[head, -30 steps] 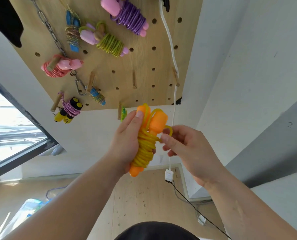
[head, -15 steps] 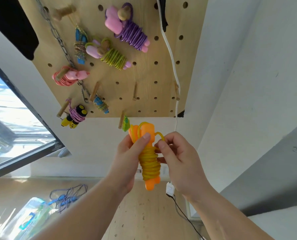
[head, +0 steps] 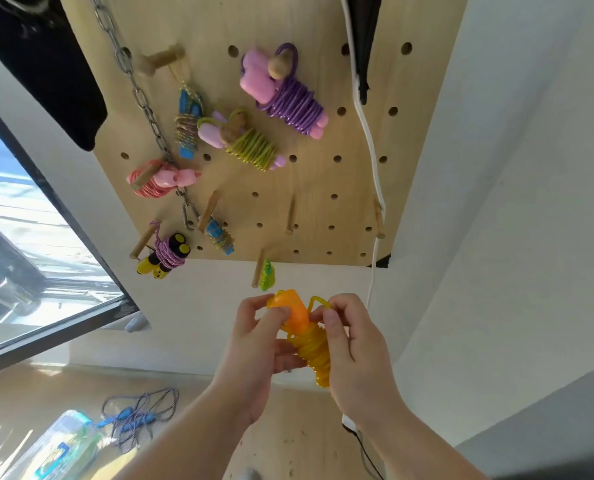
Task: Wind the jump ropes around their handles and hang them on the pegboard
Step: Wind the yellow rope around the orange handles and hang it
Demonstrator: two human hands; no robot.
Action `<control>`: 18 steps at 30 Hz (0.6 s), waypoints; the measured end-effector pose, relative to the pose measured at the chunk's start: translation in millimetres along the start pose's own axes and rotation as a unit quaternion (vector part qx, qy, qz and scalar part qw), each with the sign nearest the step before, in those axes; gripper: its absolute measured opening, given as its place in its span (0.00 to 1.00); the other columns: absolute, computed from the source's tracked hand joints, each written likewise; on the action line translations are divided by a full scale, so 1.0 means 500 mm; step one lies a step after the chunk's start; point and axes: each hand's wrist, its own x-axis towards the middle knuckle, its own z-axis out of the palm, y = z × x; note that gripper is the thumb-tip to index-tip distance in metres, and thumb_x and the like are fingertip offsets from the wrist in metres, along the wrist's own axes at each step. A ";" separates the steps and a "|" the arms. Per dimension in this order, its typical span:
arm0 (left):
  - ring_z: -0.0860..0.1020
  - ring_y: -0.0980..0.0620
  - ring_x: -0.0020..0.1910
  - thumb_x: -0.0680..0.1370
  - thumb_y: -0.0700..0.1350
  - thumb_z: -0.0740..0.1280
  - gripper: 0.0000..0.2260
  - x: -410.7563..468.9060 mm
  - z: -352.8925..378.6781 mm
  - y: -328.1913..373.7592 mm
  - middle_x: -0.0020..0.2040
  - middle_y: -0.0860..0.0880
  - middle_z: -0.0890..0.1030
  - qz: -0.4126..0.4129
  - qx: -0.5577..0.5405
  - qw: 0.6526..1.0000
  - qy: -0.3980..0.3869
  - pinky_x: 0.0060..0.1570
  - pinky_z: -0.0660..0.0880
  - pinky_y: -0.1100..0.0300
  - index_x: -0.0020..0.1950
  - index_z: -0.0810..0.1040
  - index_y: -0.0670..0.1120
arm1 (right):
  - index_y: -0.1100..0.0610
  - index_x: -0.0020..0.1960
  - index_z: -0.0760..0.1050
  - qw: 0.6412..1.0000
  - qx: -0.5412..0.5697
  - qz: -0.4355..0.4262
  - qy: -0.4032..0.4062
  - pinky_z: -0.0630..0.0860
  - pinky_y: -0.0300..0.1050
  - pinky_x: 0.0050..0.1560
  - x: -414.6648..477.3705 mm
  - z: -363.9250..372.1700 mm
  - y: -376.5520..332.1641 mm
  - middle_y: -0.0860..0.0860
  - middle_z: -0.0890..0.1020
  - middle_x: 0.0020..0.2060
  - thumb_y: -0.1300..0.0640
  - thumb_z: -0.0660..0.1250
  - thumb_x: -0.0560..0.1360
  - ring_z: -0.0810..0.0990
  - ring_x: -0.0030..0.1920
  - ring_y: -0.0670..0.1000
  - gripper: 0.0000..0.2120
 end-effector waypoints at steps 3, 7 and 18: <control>0.85 0.38 0.48 0.68 0.59 0.76 0.29 0.047 -0.013 0.020 0.58 0.38 0.79 -0.015 0.002 1.000 -0.005 0.44 0.83 0.39 0.63 0.70 0.50 | 0.41 0.53 0.71 0.998 -0.054 -0.021 0.001 0.79 0.38 0.44 0.039 0.030 0.001 0.41 0.80 0.44 0.35 0.51 0.79 0.80 0.48 0.46 0.15; 0.86 0.37 0.47 0.77 0.55 0.72 0.23 0.116 -0.036 0.045 0.59 0.39 0.78 -0.094 -0.072 0.993 -0.017 0.42 0.83 0.42 0.65 0.70 0.46 | 0.45 0.51 0.74 0.998 -0.043 -0.010 0.042 0.79 0.43 0.47 0.098 0.064 0.009 0.42 0.83 0.43 0.48 0.58 0.83 0.82 0.48 0.46 0.07; 0.75 0.54 0.59 0.74 0.55 0.69 0.16 0.310 -0.126 0.089 0.59 0.56 0.77 0.236 0.329 0.913 -0.051 0.59 0.74 0.53 0.61 0.76 0.55 | 0.44 0.48 0.75 0.989 -0.108 0.021 0.097 0.80 0.46 0.43 0.226 0.144 0.023 0.42 0.84 0.39 0.58 0.62 0.83 0.83 0.43 0.46 0.10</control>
